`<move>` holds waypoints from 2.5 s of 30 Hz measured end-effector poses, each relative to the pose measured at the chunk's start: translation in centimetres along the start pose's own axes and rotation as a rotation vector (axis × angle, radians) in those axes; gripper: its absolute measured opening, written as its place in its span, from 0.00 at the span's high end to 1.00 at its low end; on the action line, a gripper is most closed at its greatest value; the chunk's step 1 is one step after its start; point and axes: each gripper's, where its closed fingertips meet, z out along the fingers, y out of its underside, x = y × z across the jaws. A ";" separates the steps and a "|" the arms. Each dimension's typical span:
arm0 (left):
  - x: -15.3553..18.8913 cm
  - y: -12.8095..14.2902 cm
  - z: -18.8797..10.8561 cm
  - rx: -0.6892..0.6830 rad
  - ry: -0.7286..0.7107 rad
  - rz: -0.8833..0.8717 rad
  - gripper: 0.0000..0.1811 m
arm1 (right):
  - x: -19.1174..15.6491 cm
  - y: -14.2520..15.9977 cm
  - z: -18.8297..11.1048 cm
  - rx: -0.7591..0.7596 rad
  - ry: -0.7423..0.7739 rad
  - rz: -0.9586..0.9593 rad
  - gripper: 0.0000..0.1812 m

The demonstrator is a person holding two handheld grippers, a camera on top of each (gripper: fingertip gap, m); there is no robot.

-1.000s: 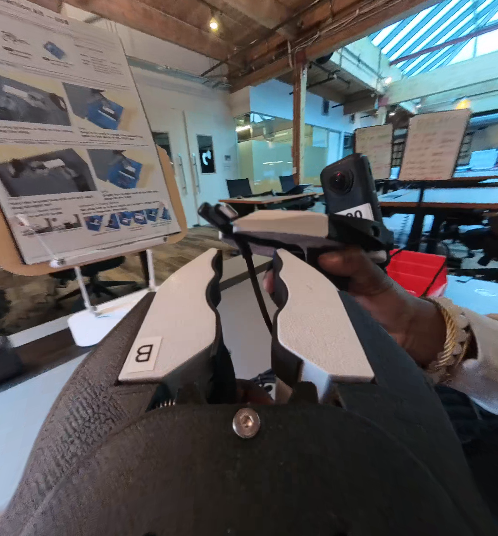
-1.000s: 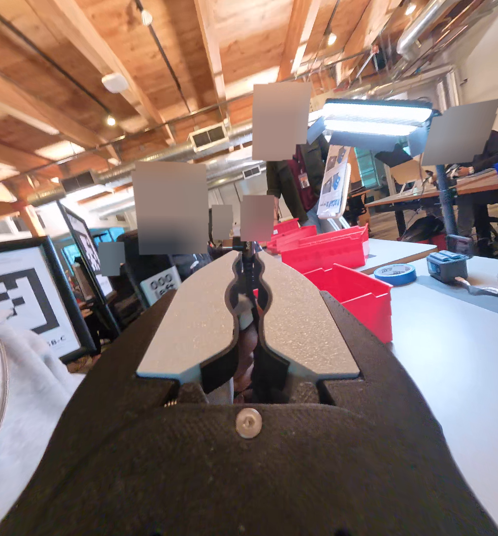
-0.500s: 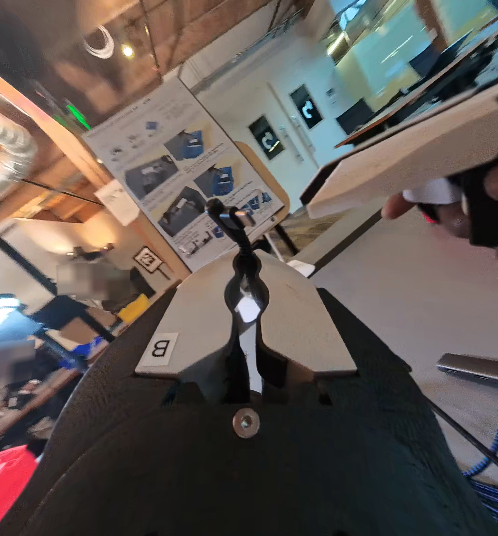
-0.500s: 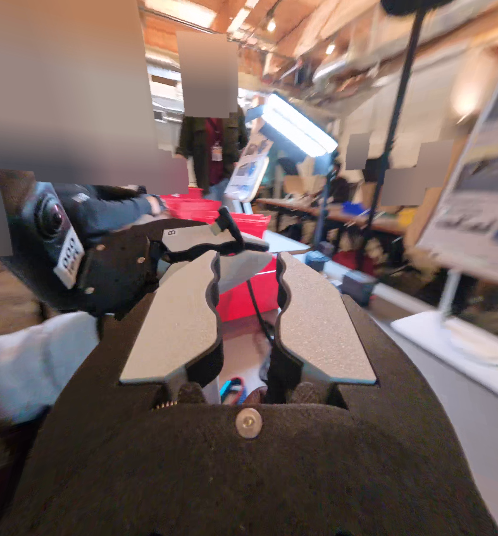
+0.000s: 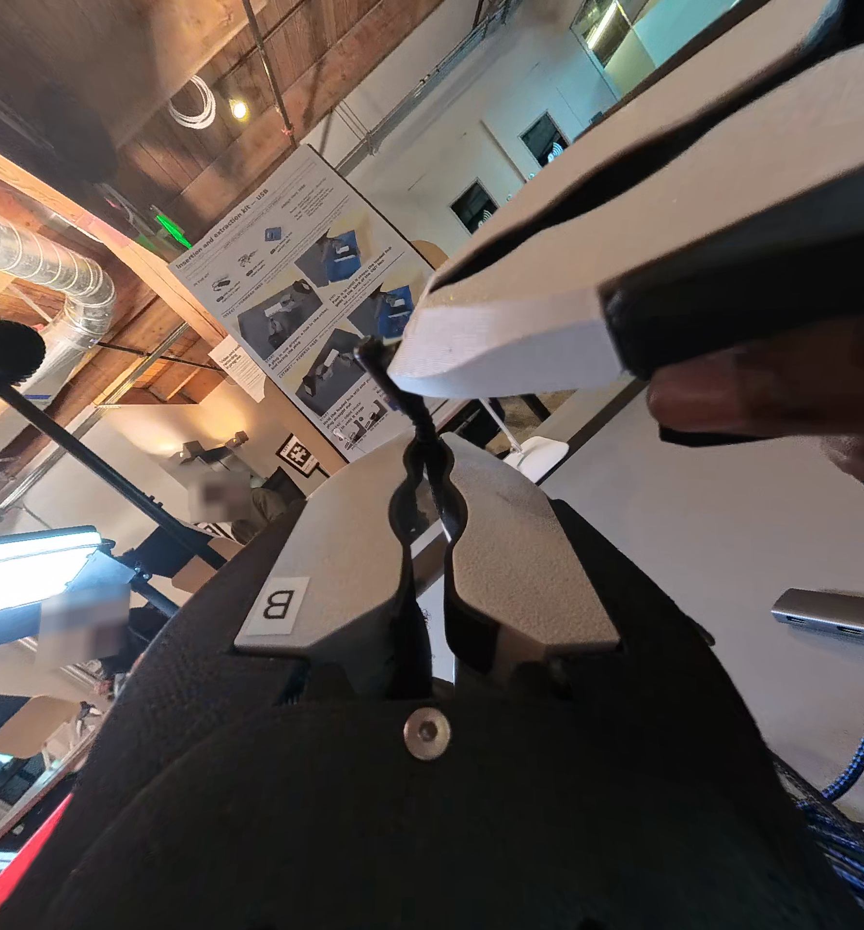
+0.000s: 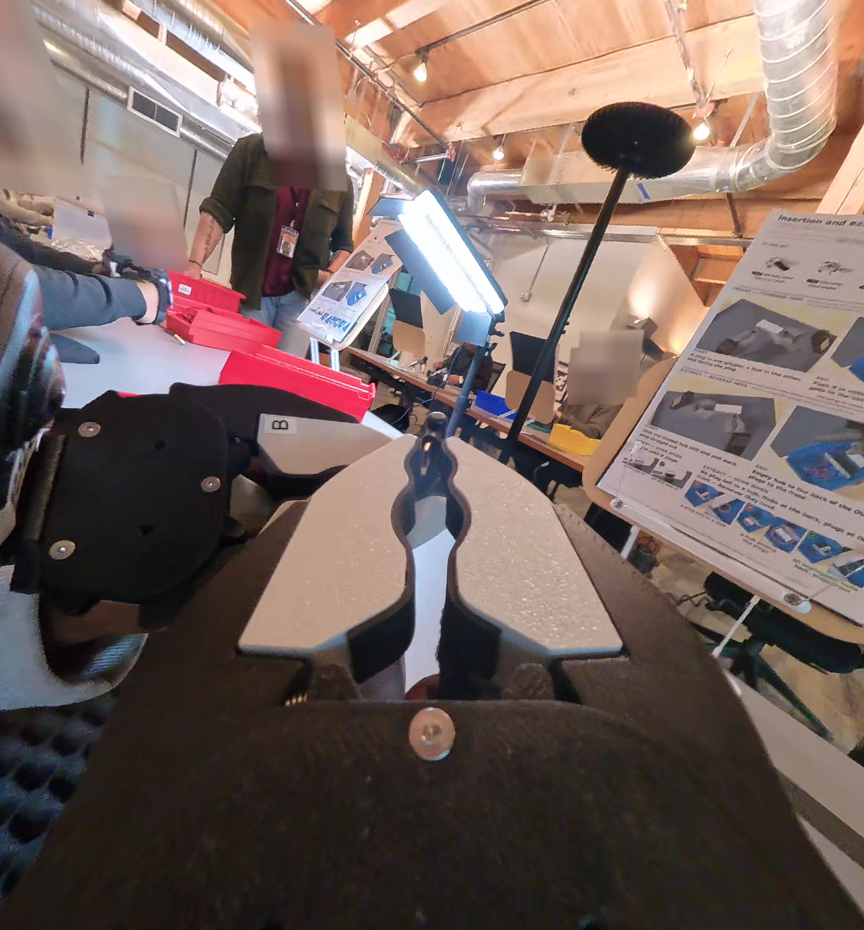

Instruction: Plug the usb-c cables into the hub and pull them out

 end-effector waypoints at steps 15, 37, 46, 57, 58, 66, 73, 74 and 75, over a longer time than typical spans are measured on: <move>1.8 -1.4 -4.0 0.060 0.917 -1.154 0.87 | -0.3 2.5 -2.0 -0.017 -0.691 1.218 0.97; 3.1 -0.3 -7.0 0.046 0.924 -1.416 0.95 | 0.9 11.4 -7.8 -0.678 -0.426 1.008 0.66; 4.6 0.3 -8.3 0.052 0.974 -1.462 0.95 | -2.2 18.1 -14.9 -1.214 -0.378 1.404 0.71; 6.7 2.4 -8.2 -0.056 0.937 -1.534 0.94 | -2.8 15.7 -11.5 -0.853 -0.511 1.656 0.95; 7.3 2.4 -8.2 -0.078 0.941 -1.551 0.94 | -2.6 15.0 -11.2 -0.806 -0.507 1.617 0.95; 8.6 1.4 -7.1 -0.120 0.858 -1.631 0.95 | -0.9 11.1 -8.7 -0.444 -0.373 1.430 0.95; 8.7 0.6 -6.3 -0.069 0.800 -1.672 0.95 | -0.9 8.7 -7.3 -0.262 -0.354 1.367 0.95; 8.9 0.6 -6.2 -0.078 0.801 -1.667 0.95 | -1.1 8.6 -7.2 -0.263 -0.356 1.354 0.95; 9.1 0.8 -6.2 -0.085 0.794 -1.665 0.95 | -1.3 8.5 -7.1 -0.251 -0.363 1.355 0.95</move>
